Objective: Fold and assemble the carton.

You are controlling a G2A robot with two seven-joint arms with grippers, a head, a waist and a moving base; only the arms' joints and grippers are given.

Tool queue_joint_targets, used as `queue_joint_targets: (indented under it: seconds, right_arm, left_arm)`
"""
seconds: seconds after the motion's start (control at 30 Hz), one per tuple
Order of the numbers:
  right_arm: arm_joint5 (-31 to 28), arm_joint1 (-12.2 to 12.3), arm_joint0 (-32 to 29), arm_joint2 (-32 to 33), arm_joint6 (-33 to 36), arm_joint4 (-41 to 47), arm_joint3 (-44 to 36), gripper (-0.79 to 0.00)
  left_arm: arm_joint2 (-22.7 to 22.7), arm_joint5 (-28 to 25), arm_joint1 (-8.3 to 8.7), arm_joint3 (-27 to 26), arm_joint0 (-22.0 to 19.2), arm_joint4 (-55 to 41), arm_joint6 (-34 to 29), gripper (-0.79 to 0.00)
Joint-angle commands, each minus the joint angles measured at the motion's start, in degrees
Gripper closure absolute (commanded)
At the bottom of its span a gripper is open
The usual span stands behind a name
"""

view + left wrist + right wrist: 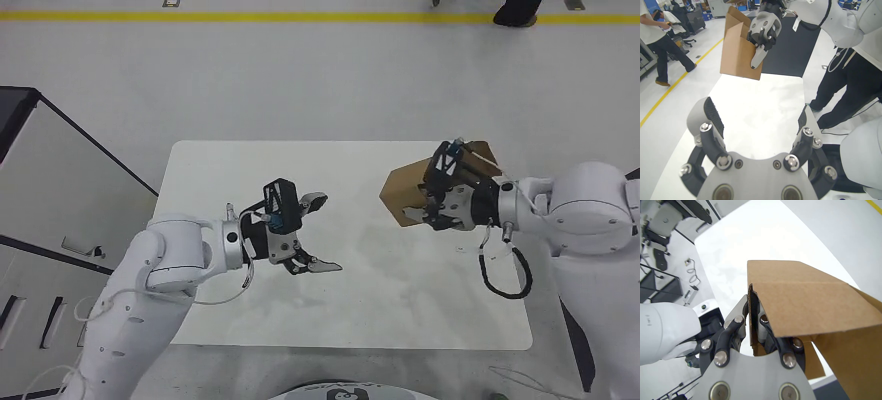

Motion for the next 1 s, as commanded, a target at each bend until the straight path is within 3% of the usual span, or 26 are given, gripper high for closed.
queue_joint_targets:
  seconds: [0.0, 0.17, 0.47, 0.83, 0.97]
  right_arm:
    - [-0.3, 1.1, 2.14, -3.55, -0.3, -2.41, 0.22, 0.0]
    - [-2.19, 3.23, 6.96, -11.7, -2.19, -5.09, 1.8, 0.0]
    - [-2.19, 3.23, 6.96, -11.7, -2.19, -5.09, 1.8, 0.0]
    - [-2.19, 3.23, 6.96, -11.7, -2.19, -5.09, 1.8, 0.0]
    - [-2.19, 3.23, 6.96, -11.7, -2.19, -5.09, 1.8, 0.0]
  left_arm:
    - [-0.67, 0.32, 0.25, 0.39, 0.0, -1.09, -0.88, -0.785]
    - [-1.76, 2.39, 0.5, 1.31, 0.73, -2.61, 0.98, -0.785]
    - [-2.6, 3.86, 0.6, 2.54, 0.71, -0.65, 1.54, -0.785]
    - [-10.39, -9.53, 2.31, 9.11, 0.99, -5.73, 6.2, -0.785]
    - [-13.37, -9.61, 3.3, 9.26, 1.87, -7.67, 6.15, -0.785]
